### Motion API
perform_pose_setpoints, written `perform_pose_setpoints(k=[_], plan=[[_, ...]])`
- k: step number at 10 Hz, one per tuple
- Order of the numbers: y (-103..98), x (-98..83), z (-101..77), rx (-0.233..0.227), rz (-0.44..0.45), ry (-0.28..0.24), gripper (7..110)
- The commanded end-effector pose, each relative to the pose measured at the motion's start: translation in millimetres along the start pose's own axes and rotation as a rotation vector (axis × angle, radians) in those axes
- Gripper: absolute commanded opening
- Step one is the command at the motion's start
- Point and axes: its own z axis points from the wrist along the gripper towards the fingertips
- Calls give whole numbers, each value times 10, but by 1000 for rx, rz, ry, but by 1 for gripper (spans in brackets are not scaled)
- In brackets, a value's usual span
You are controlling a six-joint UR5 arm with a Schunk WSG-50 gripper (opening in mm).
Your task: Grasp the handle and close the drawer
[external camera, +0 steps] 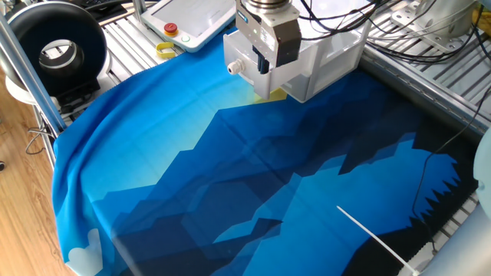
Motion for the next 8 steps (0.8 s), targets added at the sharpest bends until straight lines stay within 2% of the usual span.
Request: perform_pose_setpoints(k=[1,4,5,6,7,8], plan=[[-117,-96,-18,48,28,-24,7],[-105,-115,-5,46,22,-25,7],[-89,-87,-18,37,62,-21,7],[6,-38,-50,-5,233,-15,7],[38,-7,-115,-20,489,-15,7],[20,40,-179,-5,781,-5,7]])
